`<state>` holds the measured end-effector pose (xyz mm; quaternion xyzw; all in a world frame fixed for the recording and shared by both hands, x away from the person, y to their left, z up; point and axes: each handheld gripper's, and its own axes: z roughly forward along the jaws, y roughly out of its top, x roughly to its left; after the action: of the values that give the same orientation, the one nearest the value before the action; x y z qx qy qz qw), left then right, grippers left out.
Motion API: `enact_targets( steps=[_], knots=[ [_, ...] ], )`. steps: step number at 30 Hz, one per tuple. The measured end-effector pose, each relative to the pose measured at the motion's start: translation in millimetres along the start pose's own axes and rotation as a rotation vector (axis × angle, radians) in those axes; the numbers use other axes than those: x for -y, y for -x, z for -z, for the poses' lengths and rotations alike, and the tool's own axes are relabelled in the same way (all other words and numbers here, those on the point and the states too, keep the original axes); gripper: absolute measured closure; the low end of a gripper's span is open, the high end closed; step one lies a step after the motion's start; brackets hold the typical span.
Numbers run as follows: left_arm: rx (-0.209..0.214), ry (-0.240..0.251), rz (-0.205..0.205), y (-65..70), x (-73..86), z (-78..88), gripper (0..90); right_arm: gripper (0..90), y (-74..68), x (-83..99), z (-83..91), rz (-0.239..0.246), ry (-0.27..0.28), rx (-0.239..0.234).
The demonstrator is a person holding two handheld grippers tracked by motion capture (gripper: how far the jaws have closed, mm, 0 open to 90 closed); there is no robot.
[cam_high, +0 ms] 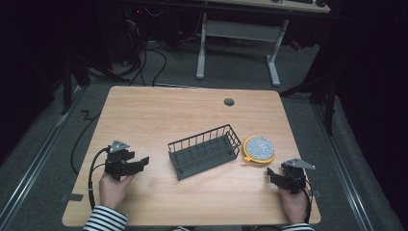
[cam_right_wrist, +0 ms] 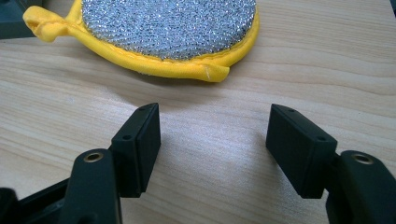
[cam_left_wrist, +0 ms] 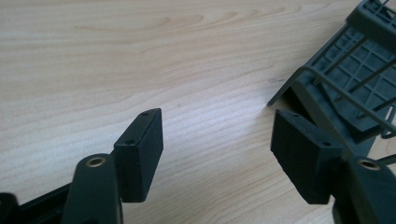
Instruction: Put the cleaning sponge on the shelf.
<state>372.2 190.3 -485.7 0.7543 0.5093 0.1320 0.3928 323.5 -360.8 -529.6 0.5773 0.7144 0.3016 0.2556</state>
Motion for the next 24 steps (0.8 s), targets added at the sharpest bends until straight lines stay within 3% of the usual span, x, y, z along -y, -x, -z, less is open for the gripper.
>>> enact_targets(
  steps=[6,10,24],
  knots=[
    [-0.006,-0.033,0.010,-2.9,9.6,-9.5,35.0,35.6,0.0,0.0,0.0,0.000,0.000,0.000],
    [-0.022,-0.025,0.009,-4.1,14.5,-12.3,35.2,35.6,0.2,0.0,-0.1,0.001,0.001,0.000],
    [-0.112,-0.021,-0.017,-8.0,26.3,-22.8,35.4,35.6,0.2,0.0,-0.1,0.002,0.001,0.000]
  ],
)
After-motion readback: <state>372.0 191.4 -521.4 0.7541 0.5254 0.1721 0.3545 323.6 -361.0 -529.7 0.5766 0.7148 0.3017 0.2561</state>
